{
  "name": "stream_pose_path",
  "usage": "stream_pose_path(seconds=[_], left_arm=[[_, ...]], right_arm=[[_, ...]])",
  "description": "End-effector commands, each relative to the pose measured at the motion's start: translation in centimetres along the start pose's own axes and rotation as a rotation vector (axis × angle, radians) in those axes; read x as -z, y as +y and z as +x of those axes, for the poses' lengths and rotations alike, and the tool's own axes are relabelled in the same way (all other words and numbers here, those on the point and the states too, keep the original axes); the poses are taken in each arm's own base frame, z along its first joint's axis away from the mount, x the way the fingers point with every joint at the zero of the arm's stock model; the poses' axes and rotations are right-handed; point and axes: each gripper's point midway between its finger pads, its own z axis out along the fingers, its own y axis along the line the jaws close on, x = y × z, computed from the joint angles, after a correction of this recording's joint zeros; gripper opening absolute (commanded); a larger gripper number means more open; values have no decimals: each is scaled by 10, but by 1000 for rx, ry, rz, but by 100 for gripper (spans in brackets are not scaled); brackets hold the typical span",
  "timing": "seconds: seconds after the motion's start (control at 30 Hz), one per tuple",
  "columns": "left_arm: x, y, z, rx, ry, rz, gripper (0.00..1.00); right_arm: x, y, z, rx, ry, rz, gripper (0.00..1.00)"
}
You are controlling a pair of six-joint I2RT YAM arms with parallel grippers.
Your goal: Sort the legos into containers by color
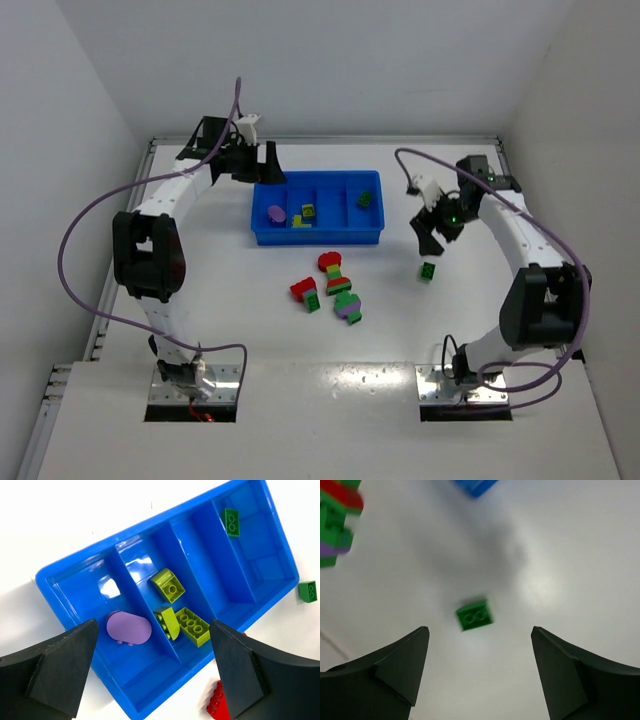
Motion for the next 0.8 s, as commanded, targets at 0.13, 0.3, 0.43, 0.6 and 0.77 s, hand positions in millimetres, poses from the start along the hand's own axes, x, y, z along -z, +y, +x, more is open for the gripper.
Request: stream_pose_path(seconds=[0.13, 0.3, 0.43, 0.6, 0.77], left_arm=[[7, -7, -8, -34, -41, -5, 100], [1, -10, -9, -33, -46, 2, 100], [3, -9, -6, -21, -43, -8, 100], [5, -6, 1, -15, -34, -29, 100], [11, -10, -1, -21, -44, -28, 100]], right_arm=[[-7, 50, 66, -215, 210, -8, 77], [-17, 45, 63, -470, 219, 60, 76], [-25, 38, 70, -584, 234, 105, 76], [-36, 43, 69, -745, 235, 84, 75], [-51, 30, 78, -837, 274, 151, 68]])
